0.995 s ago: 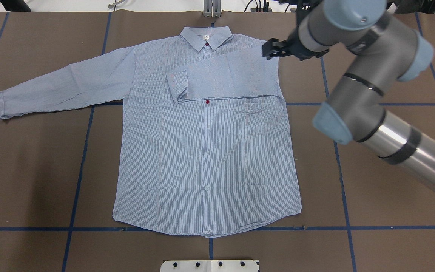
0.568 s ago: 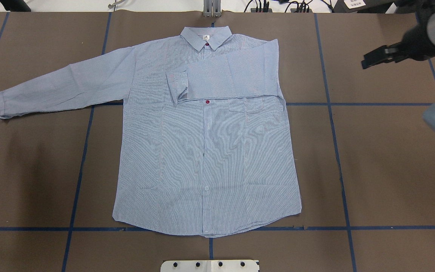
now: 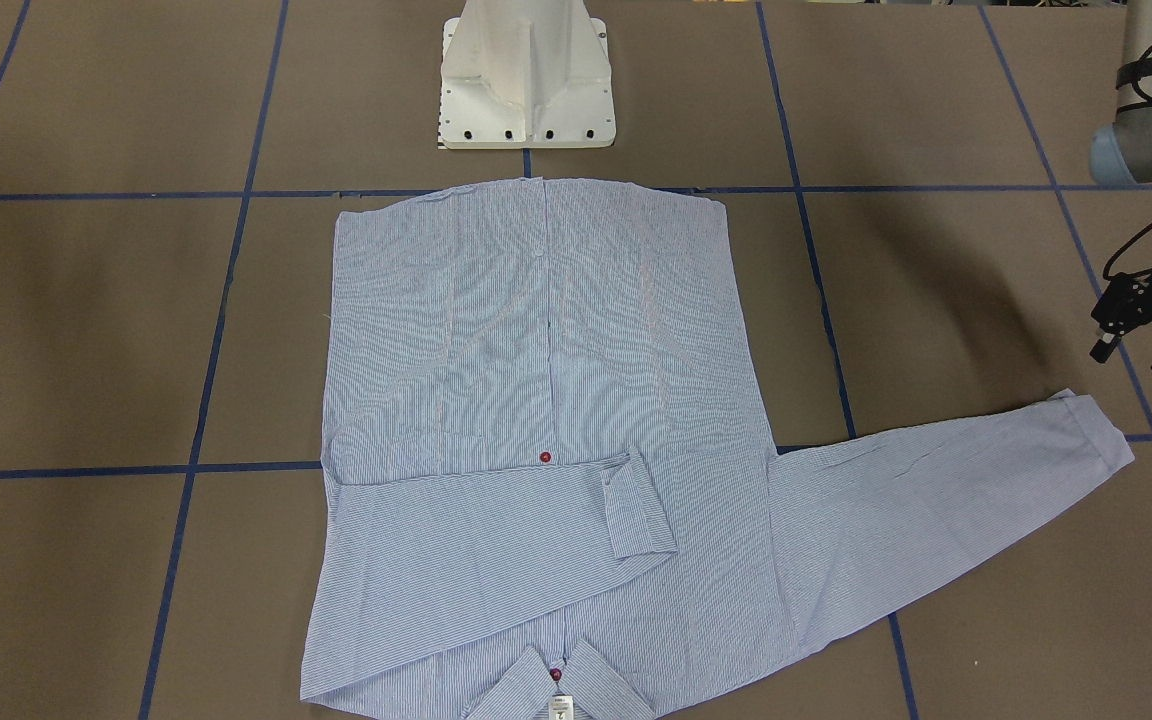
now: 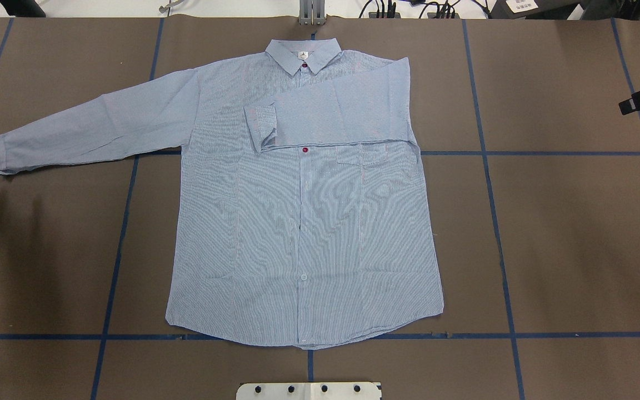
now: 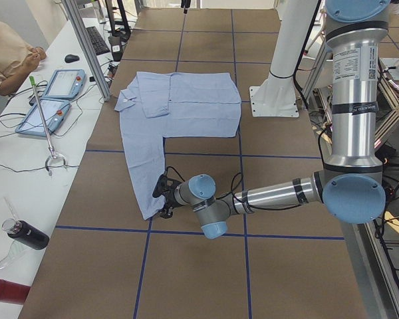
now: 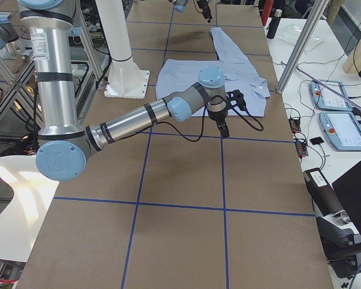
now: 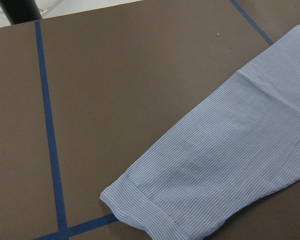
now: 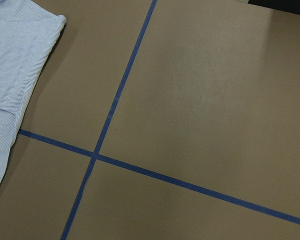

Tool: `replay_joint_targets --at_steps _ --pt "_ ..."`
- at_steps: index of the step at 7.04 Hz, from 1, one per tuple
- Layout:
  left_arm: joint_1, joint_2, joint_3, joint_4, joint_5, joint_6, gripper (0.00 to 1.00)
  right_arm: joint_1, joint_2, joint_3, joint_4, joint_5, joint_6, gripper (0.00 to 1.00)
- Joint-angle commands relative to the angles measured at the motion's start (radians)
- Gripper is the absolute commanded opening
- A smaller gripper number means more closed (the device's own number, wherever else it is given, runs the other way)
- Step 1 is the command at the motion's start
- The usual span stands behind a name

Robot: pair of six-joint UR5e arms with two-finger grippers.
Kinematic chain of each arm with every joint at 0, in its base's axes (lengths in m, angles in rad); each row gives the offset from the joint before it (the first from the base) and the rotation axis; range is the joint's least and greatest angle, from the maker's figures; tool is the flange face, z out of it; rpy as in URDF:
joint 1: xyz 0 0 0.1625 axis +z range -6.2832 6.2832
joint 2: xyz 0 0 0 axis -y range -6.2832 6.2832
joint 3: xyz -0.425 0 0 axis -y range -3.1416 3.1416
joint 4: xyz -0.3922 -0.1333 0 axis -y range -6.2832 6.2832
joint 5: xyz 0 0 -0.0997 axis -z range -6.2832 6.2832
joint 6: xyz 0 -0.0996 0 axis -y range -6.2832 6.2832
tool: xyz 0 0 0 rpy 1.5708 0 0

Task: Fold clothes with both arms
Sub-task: 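Lower the left gripper to the other sleeve cuff and grasp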

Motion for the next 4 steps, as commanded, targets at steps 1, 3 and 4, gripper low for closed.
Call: replay_joint_targets --at_steps 1,3,4 --pt "0.051 -0.007 0.034 -0.03 0.058 -0.072 0.74 0.003 -0.003 0.0 0.002 0.001 -0.005 1.0" --pt "0.055 -0.068 0.121 -0.051 0.082 -0.072 0.74 0.003 -0.003 0.001 0.002 0.003 -0.005 1.0" --pt "0.058 -0.091 0.147 -0.057 0.088 -0.072 0.72 0.003 -0.003 0.001 0.002 0.001 -0.005 1.0"
